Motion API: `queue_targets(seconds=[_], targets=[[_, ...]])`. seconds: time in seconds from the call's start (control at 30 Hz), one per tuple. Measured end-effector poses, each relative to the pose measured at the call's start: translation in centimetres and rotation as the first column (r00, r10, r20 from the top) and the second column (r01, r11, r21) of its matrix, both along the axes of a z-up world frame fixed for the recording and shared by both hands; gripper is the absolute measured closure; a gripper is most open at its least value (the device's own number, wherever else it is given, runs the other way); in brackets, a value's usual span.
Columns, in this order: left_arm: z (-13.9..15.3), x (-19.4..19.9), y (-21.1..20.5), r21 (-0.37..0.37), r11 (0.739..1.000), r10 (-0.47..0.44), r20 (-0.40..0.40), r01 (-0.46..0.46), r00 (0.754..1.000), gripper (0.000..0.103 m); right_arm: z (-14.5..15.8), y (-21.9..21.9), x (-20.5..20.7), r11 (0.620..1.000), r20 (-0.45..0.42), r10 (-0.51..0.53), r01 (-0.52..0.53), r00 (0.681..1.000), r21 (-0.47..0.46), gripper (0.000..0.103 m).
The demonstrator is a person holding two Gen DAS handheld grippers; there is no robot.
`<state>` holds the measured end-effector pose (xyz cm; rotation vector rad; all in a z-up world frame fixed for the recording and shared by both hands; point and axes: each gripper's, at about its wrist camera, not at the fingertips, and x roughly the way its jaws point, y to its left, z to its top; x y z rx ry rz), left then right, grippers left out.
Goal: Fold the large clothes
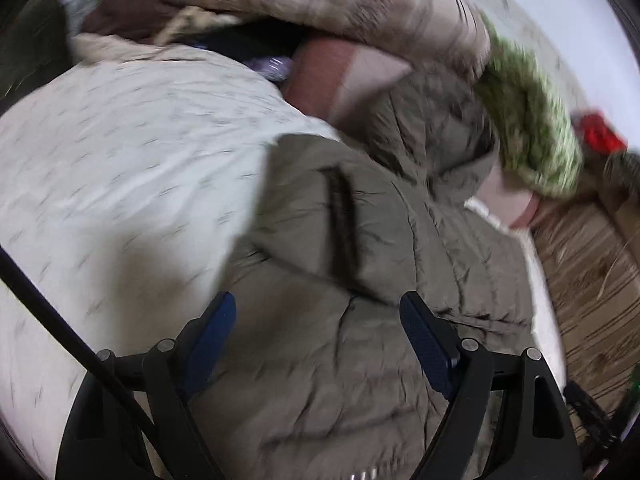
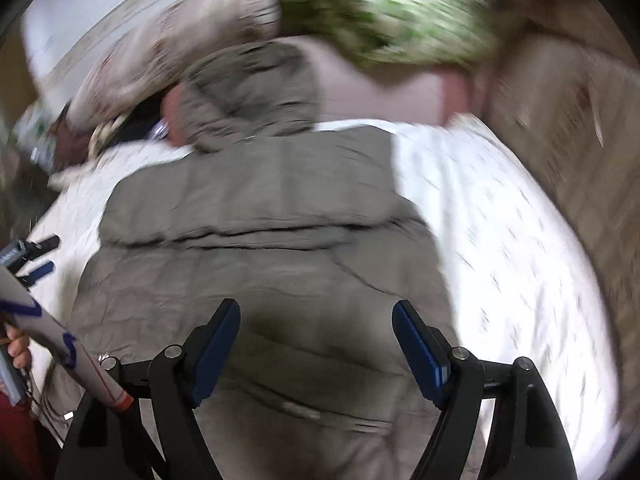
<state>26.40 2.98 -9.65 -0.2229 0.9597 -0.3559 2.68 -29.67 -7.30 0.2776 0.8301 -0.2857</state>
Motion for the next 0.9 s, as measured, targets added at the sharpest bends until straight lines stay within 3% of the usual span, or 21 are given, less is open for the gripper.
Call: queue_targets(seconds=[0.1,0.17,0.2,0.27,0.37,0.47,0.57,0.7,0.8,0.9], targets=[[-1.8,3.2,-4.2,0.080,0.994,-0.069,-0.047,0.073,0.997,0.023,-1.1,-2.4,-1.0,0.996,0.018,-0.058,0.057,0.998,0.071,0.020],[-2.8,4.8,-6.2,0.151,0.983,-0.089,-0.078,0.100,0.993,0.060,-1.6,-3.0,-0.9,0.993,0.021,-0.069,0.067,0.997,0.099,0.020],[-3.0,5.6,-7.1,0.175,0.977,-0.105,-0.098,0.122,0.990,0.069,-1.9,-3.1,-0.9,0.991,0.024,-0.072,0.069,0.997,0.111,0.020],[-2.5,6.8,-8.0,0.221,0.970,-0.085,-0.084,0.102,0.993,0.073,-2.0,-3.5,-0.6,0.991,0.027,-0.065,0.061,0.998,0.122,0.020],[-1.6,8.7,-9.0,0.297,0.953,-0.056,-0.047,0.067,0.997,0.075,-1.7,-4.0,0.1,0.993,0.044,-0.053,0.048,0.998,0.103,0.020],[-2.6,9.7,-9.0,0.294,0.954,-0.036,-0.083,0.059,0.996,0.074,-1.1,-4.3,2.4,0.996,0.060,-0.049,0.045,0.997,0.074,0.020],[-3.8,9.0,-8.8,0.306,0.950,-0.043,-0.069,0.062,0.997,0.070,-1.2,-4.4,5.0,0.995,0.055,-0.061,0.056,0.997,0.083,0.020],[-2.4,6.4,-7.9,0.341,0.938,-0.041,-0.048,0.055,0.998,0.057,-1.8,-4.5,6.8,0.983,0.035,-0.076,0.069,0.996,0.169,0.020],[0.1,2.7,-5.4,0.315,0.949,-0.016,0.006,0.013,1.000,0.057,-1.2,-3.5,5.3,0.987,0.049,-0.054,0.046,0.997,0.151,0.020],[2.9,-1.7,-1.8,0.302,0.952,0.025,0.094,-0.052,0.995,0.049,-0.6,-3.0,2.7,0.991,0.045,-0.056,0.050,0.997,0.124,0.020]])
